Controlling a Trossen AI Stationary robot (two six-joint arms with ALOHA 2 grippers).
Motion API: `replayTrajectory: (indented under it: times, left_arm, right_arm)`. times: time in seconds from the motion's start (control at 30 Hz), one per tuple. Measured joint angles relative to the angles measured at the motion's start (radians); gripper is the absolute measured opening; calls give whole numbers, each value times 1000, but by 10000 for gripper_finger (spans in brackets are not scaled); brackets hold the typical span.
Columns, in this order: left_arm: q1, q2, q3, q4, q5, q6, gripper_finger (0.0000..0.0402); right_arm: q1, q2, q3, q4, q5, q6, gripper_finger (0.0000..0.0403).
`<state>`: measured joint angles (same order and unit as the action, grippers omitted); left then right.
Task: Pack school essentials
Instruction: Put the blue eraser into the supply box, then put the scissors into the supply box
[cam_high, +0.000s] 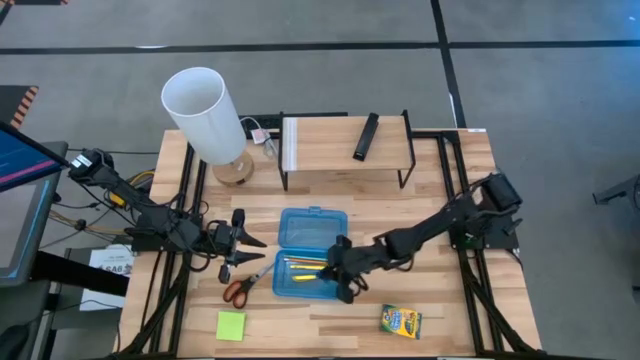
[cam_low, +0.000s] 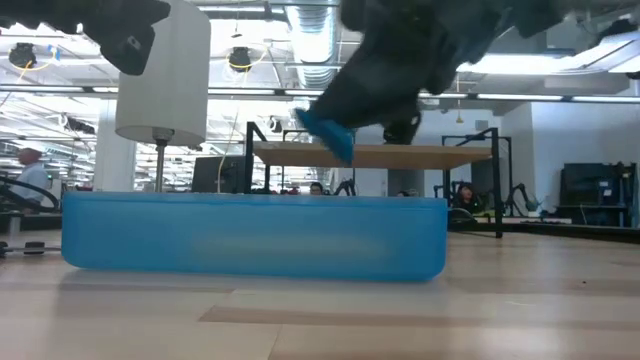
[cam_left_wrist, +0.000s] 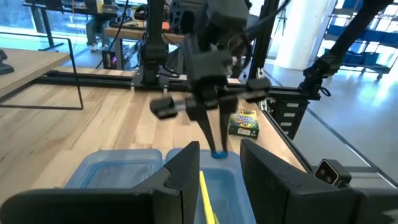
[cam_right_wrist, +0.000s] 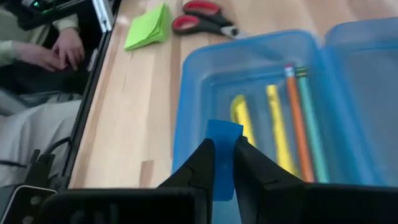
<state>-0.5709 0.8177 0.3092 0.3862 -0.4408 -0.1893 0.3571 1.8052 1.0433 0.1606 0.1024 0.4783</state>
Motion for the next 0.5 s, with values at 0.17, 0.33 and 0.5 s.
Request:
replayTrajectory:
  times: [0.17, 0.33, 0.5]
  left_arm:
    - [0, 0, 0, -14, 0, -3, 103]
    - [0, 0, 0, -13, 1, -8, 103]
    - [0, 0, 0, -12, 30, -16, 103]
  right_arm:
    - [-7, 68, 58, -30, -55, -1, 102]
    - [-18, 84, 92, -92, -55, -8, 172]
    - [-34, 70, 99, -88, -54, -10, 214]
